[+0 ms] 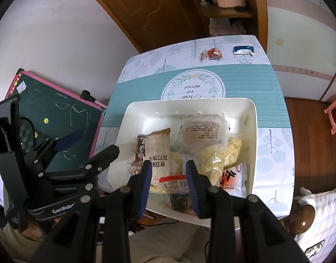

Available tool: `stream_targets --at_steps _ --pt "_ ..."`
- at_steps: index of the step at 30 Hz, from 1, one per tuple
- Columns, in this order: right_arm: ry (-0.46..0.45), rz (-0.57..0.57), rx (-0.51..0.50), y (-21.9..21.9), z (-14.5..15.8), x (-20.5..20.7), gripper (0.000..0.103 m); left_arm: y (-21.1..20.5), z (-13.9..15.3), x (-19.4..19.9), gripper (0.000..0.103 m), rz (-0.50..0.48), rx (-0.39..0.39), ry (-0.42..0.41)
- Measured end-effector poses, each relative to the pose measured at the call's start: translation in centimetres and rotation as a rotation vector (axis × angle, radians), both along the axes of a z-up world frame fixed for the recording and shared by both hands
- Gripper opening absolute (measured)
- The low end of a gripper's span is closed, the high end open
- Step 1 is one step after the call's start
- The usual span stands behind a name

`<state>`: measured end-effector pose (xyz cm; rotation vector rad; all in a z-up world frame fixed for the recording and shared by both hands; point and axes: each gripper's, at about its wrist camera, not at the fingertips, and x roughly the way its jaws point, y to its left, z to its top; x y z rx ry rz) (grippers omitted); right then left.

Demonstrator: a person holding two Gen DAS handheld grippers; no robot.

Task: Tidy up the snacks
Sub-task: 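Lift both tools from the tray toward the last snacks on the table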

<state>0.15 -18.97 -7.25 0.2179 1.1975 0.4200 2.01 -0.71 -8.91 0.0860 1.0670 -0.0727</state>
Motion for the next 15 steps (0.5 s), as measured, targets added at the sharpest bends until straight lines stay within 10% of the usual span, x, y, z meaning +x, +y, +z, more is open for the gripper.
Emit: stream_targets --at_steps 15 --pt "0.001 -0.056 -0.008 -0.8 0.4 4.6 0.032 0.7 1.3 5.6 0.089 -0.037 0.006 -0.015"
